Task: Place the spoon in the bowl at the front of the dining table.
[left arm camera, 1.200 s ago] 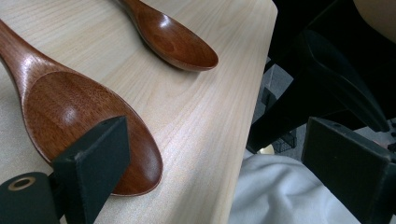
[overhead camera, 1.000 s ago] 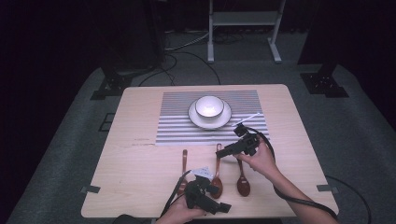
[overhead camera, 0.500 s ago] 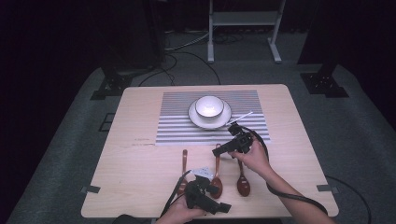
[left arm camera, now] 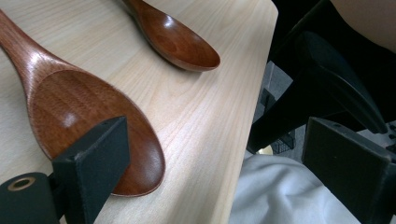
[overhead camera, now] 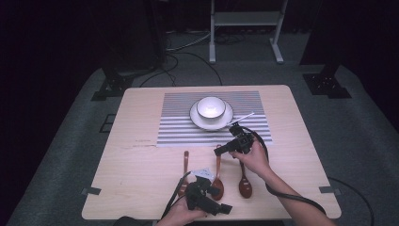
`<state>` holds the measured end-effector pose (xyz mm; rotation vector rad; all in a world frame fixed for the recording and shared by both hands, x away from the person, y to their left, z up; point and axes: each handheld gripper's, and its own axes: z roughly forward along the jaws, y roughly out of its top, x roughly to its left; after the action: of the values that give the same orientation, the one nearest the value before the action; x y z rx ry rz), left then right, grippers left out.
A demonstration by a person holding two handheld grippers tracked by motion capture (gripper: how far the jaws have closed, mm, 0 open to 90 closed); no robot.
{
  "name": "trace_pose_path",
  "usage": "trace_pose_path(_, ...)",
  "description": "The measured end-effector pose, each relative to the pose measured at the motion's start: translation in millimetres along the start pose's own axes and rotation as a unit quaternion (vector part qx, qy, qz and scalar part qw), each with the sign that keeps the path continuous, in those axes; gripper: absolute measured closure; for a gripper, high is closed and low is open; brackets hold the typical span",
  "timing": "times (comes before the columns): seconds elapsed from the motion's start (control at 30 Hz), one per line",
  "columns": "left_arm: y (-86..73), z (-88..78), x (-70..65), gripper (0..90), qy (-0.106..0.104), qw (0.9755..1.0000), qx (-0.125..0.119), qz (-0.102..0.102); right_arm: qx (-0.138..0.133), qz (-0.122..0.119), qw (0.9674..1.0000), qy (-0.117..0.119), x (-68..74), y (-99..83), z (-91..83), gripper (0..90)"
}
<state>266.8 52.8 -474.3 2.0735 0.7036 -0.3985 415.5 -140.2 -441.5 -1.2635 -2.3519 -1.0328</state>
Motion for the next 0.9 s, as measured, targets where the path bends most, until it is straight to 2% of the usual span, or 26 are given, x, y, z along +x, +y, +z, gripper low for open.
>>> trace_pose_path(0.13, 1.7, -7.1, 1.3, 6.7, 0.001, 0.9998, -0.017, -0.005, -0.01, 0.006, 0.9998, 0.017, 1.8, 2.4, -3.1, 76.1)
trace_pose_path(0.17, 2.4, -10.3, 2.0, 6.7, 0.002, 0.9997, -0.024, -0.004, -0.017, 0.01, 0.9991, 0.037, 4.2, 5.0, -6.9, 79.4)
trace_pose_path(0.2, 2.8, -12.1, 2.1, 6.7, 0.002, 0.9996, -0.028, -0.006, -0.017, 0.01, 0.9991, 0.037, 4.2, 5.0, -6.9, 79.4)
trace_pose_path(0.23, 3.8, -16.4, 2.5, 6.7, 0.007, 0.9993, -0.036, -0.005, -0.021, 0.013, 0.9983, 0.053, 6.6, 7.4, -10.9, 81.9)
trace_pose_path(0.27, 3.8, -16.4, 2.5, 6.7, 0.007, 0.9993, -0.036, -0.005, -0.021, 0.013, 0.9983, 0.053, 6.6, 7.4, -10.9, 81.9)
trace_pose_path(0.37, 4.2, -21.1, 2.6, 6.7, 0.015, 0.9987, -0.048, -0.005, -0.028, 0.017, 0.9959, 0.085, 11.0, 13.1, -22.3, 83.3)
trace_pose_path(0.43, 4.3, -22.3, 2.7, 6.7, 0.017, 0.9987, -0.047, -0.004, -0.035, 0.018, 0.9951, 0.091, 11.7, 15.3, -28.4, 83.3)
trace_pose_path(0.57, 5.1, -25.3, 2.8, 6.7, 0.027, 0.9981, -0.055, -0.001, -0.044, 0.017, 0.9956, 0.081, 11.4, 18.6, -37.4, 83.2)
trace_pose_path(0.7, 5.2, -28.5, 4.9, 6.7, 0.034, 0.9975, -0.063, -0.005, -0.066, 0.027, 0.9944, 0.078, 5.2, 23.4, -49.4, 83.3)
trace_pose_path(0.9, 5.0, -31.0, 6.9, 6.7, 0.041, 0.9968, -0.068, -0.008, -0.084, 0.035, 0.9934, 0.07, 0.3, 29.2, -58.3, 83.2)
